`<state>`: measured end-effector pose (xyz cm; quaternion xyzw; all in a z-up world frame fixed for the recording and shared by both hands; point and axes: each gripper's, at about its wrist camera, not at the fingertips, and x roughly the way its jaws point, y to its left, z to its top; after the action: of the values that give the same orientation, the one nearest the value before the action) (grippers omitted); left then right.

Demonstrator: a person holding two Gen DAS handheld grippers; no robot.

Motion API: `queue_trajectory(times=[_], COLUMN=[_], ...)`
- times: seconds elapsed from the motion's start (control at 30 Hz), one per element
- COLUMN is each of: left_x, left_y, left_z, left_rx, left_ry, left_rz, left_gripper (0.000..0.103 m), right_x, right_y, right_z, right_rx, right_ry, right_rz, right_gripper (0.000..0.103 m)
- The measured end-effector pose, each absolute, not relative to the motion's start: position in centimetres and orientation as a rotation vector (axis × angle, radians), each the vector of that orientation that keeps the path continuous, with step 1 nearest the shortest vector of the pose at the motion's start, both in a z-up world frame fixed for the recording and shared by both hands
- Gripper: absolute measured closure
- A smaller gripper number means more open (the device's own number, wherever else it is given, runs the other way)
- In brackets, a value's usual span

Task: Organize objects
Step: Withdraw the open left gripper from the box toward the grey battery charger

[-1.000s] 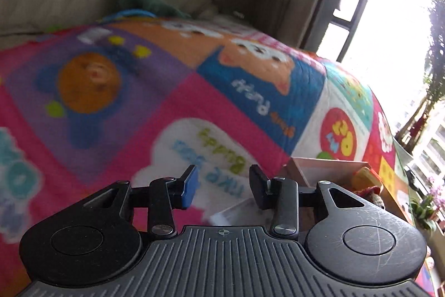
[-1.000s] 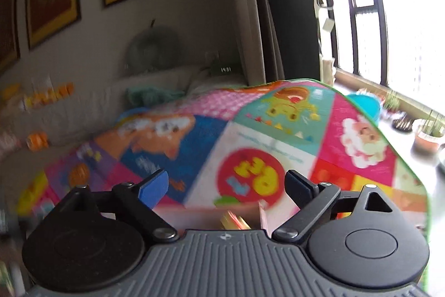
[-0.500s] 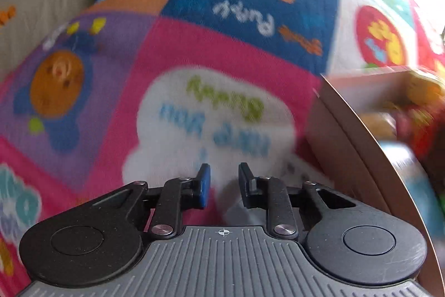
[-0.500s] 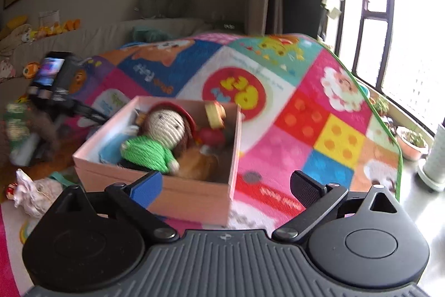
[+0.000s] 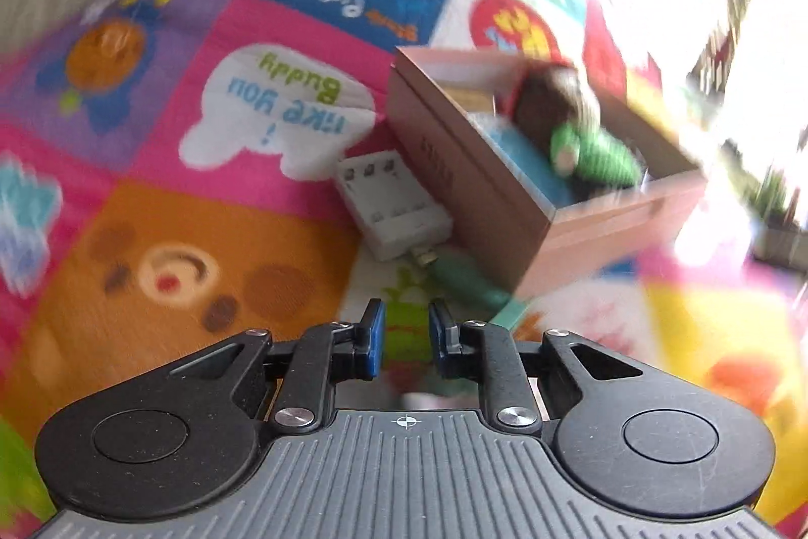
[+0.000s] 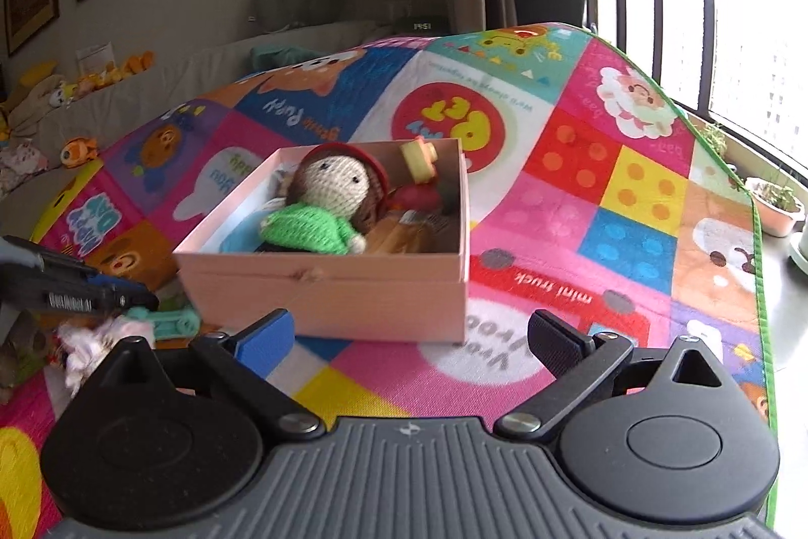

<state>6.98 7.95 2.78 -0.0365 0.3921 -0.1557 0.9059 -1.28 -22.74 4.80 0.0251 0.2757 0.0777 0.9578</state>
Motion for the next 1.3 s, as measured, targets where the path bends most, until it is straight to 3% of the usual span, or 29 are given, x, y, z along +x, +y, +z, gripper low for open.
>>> queue_trajectory(times=[0.17,0.33,0.37,0.67,0.77,1.3], left_x=[10.4,15.0,15.3,7.4,5.1,1.5], left_y=[9.9,8.8,8.3,7.5,6.9,1.8], left_z=[3.3,1.8,1.5,2.1,2.1,1.4], left_rx=[-0.357,-0.254,-0.197,0.078,0.080,0.016], left_ry=[0.790,0.854,0.874,0.857,0.872,0.913], left_rz=[-0.213,-0.103,-0.085,-0.280,-0.402,-0.623], left_gripper=[0.082,0.082,0.078,0.077,0.083,0.081], right_x=[-1.6,-1.5,-1.5,-1.0,-1.2,-0.4], right_y=[-22.5,-22.9,-23.1,-24.4,-24.1,-23.6], right_z=[3.5,2.3,2.1,1.4,1.4,1.8], right_rx=[0.075,0.098,0.102,0.186,0.166,0.166], right_ry=[0.595,0.621,0.625,0.651,0.642,0.670], right_rz=[0.141,0.123,0.118,0.114,0.117,0.116], right_gripper=[0.002,0.002,0.002,0.002,0.002,0.000])
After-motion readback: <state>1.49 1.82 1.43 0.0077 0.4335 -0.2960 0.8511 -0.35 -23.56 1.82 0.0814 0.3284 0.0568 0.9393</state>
